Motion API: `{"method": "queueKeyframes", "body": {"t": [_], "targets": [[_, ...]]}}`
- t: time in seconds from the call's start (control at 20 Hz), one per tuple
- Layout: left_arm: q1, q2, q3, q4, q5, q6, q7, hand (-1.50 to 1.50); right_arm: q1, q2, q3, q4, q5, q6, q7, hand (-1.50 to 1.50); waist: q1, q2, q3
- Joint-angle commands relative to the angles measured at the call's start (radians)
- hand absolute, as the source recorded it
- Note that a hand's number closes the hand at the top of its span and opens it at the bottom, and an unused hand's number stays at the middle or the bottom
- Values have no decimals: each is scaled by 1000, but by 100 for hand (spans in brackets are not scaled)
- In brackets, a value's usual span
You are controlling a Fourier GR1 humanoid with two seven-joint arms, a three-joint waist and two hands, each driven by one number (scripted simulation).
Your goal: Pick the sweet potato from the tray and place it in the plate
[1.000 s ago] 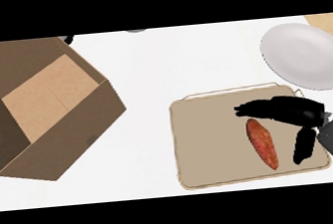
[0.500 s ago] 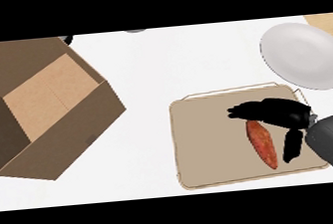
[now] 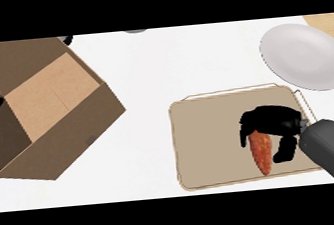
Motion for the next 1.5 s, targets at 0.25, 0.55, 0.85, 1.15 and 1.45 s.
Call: {"method": "queueKeyframes", "body": {"t": [0.25,0.55,0.85,1.15,1.45], "targets": [[-20,-161,-122,56,11,-41,9,0,54,24,-11,17,1,-25,-67,150,-9,19,-21],[-72,-152,-92,97,15,-66,47,0,1,118,-145,-3,-24,-144,107,150,-17,19,-22],[-19,-148,-86,42,8,-75,41,0,-118,259,-377,138,-60,-359,582,150,10,26,-24],[-28,-169,-102,24,-9,-69,57,0,-256,293,-471,106,67,-721,794,150,7,19,-23],[-17,-195,-114,36,-30,-74,38,0,-297,269,-541,168,167,-882,960,150,12,22,-22]]}}
